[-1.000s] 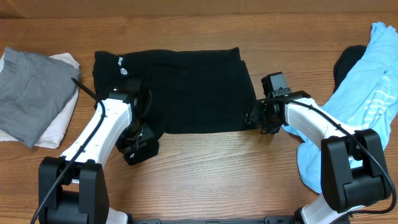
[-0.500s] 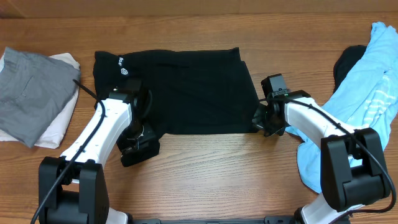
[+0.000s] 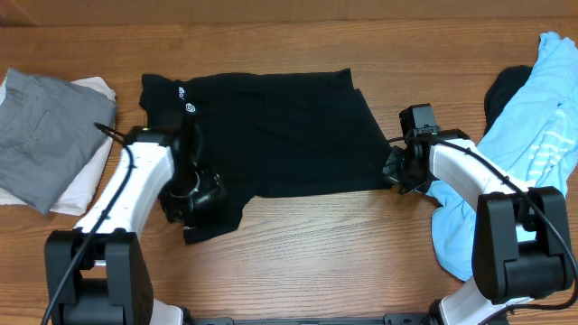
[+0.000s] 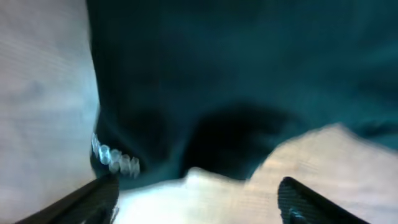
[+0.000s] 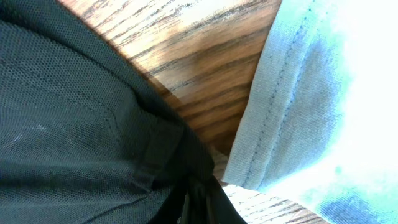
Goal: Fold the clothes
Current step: 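Grasp the lower-right hem of the black shirt with the right gripper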
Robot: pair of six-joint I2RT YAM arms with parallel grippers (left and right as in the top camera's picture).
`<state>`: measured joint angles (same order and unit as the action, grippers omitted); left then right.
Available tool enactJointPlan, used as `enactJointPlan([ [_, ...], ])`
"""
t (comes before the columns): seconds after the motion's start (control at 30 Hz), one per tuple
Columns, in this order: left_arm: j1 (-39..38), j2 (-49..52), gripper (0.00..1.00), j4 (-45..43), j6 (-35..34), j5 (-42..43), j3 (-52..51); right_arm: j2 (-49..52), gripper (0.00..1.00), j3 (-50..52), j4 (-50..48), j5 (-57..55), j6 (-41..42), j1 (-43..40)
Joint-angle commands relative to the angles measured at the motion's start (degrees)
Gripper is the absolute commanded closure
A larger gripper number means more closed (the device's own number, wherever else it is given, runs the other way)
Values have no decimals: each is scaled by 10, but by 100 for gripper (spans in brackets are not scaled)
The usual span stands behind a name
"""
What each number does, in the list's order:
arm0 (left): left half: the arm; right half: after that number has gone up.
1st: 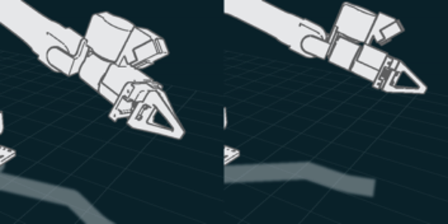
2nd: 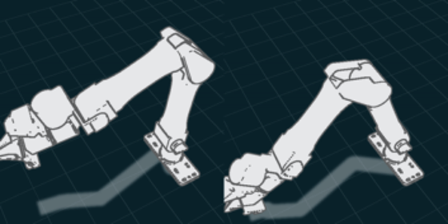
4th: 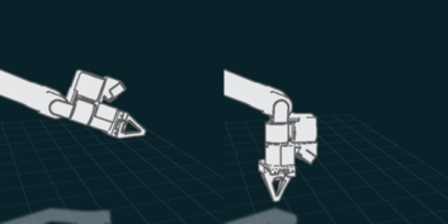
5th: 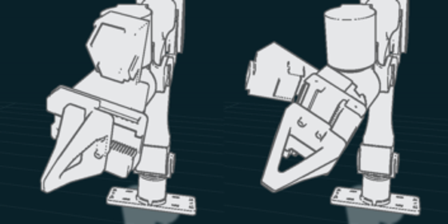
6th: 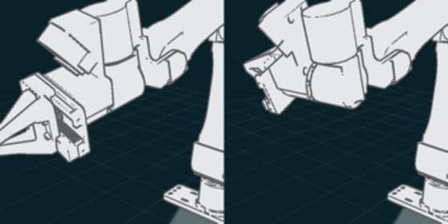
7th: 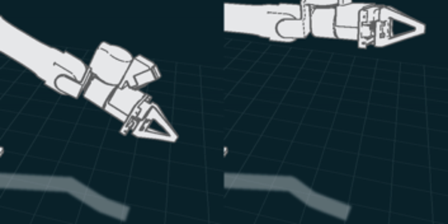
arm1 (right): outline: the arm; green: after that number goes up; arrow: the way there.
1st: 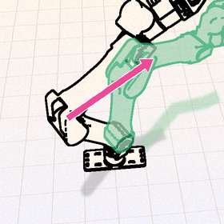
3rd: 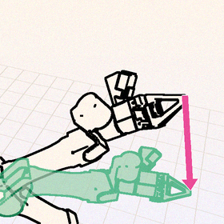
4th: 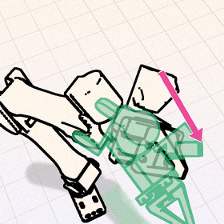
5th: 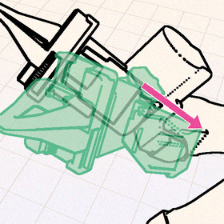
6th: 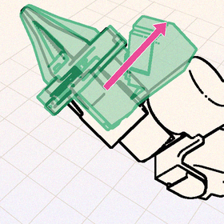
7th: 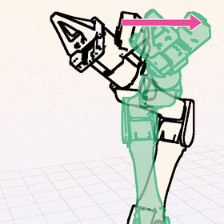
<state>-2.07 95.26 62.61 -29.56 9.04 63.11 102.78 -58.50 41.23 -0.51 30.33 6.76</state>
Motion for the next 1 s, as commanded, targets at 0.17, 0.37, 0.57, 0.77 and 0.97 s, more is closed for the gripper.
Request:
enactJointPlan([
  [0.17,27,-1,19,-63,-6,-28,-1,14,92,3,-2,-41,-8,-7],
  [0.37,27,16,29,-75,-1,-55,-16,14,92,3,-1,-41,-8,-7],
  [0.57,27,39,29,-113,11,-68,-52,14,92,4,-2,-41,-8,-7],
  [0.77,27,64,38,-179,48,-47,-85,14,92,3,-2,-40,-19,-7],
  [0.97,27,67,81,-194,69,-45,-95,14,92,3,-1,-39,-19,-7],
])
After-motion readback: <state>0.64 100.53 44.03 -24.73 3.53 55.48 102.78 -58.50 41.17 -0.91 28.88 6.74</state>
